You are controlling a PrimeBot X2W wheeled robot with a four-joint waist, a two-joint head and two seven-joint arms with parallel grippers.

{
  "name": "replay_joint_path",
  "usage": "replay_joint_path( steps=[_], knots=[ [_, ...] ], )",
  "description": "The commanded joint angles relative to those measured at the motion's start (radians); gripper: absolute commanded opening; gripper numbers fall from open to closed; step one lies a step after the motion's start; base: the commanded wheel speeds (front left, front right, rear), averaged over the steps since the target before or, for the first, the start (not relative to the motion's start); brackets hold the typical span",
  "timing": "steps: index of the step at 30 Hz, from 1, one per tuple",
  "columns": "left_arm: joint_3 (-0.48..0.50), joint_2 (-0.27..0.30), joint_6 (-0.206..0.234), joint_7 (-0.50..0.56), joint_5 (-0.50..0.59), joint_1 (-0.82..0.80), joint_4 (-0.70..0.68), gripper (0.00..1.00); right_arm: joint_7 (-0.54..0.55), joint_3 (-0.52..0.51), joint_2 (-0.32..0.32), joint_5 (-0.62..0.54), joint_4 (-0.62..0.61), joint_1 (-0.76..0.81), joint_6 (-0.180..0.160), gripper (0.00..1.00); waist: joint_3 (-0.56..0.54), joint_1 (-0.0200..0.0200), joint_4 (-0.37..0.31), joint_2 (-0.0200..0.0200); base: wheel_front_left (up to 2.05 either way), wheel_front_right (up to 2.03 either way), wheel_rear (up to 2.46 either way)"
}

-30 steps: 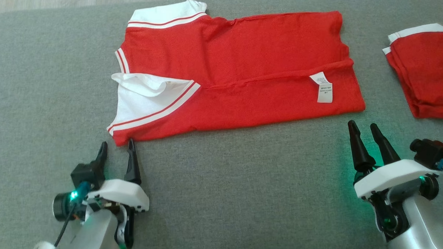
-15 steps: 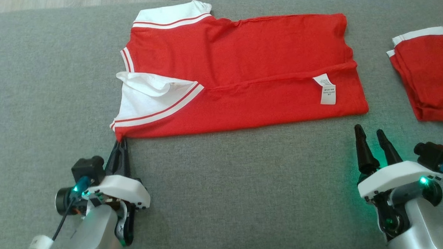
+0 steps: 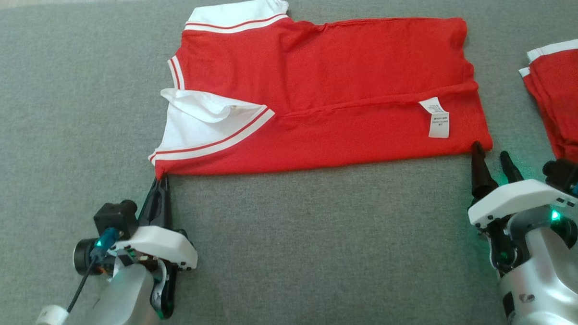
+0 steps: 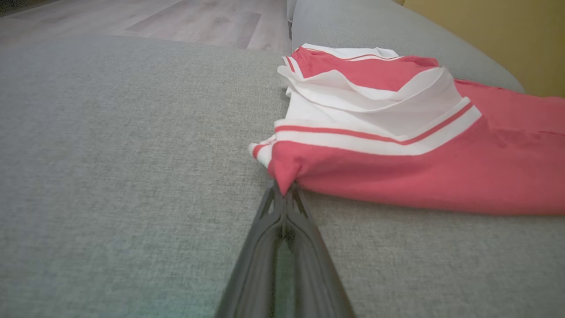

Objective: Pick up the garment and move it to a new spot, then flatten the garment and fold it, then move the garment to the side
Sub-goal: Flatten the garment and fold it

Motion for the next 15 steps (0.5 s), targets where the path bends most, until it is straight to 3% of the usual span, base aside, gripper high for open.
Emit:
replay_joint_path(
  steps=[1,2,3,4,5,15],
  knots=[
    [0.028,0.014,0.000,-0.005,0.012,-0.034,-0.023,0.00,-0.010,0.013,0.009,-0.010,0.001,-0.034,-0.001,1.00,0.001,0.0000,0.004,0.0000,0.00,0.00,0.00],
    [0.028,0.013,-0.001,-0.005,0.013,-0.035,-0.023,0.00,-0.013,0.013,0.013,-0.012,0.019,-0.042,-0.001,0.96,0.001,0.0000,0.005,0.0000,0.00,0.00,0.00],
    [0.029,0.013,-0.002,-0.005,0.015,-0.035,-0.023,0.00,-0.017,0.014,0.015,-0.012,0.034,-0.049,-0.001,0.56,0.001,0.0000,0.007,0.0000,0.00,0.00,0.00],
    [0.029,0.012,-0.002,-0.005,0.016,-0.035,-0.024,0.00,-0.023,0.016,0.017,-0.011,0.047,-0.054,-0.001,0.32,0.000,0.0000,0.007,0.0000,0.00,0.00,0.00],
    [0.031,0.012,-0.003,-0.005,0.017,-0.034,-0.025,0.00,-0.029,0.019,0.019,-0.008,0.058,-0.058,-0.001,0.00,-0.001,0.0000,0.008,0.0000,0.00,0.00,0.00],
    [0.055,0.011,-0.007,-0.005,0.030,0.014,-0.068,0.00,-0.124,0.078,0.019,0.038,0.089,-0.025,-0.001,0.00,-0.044,0.0000,-0.006,0.0000,0.00,0.00,0.00]
  ],
)
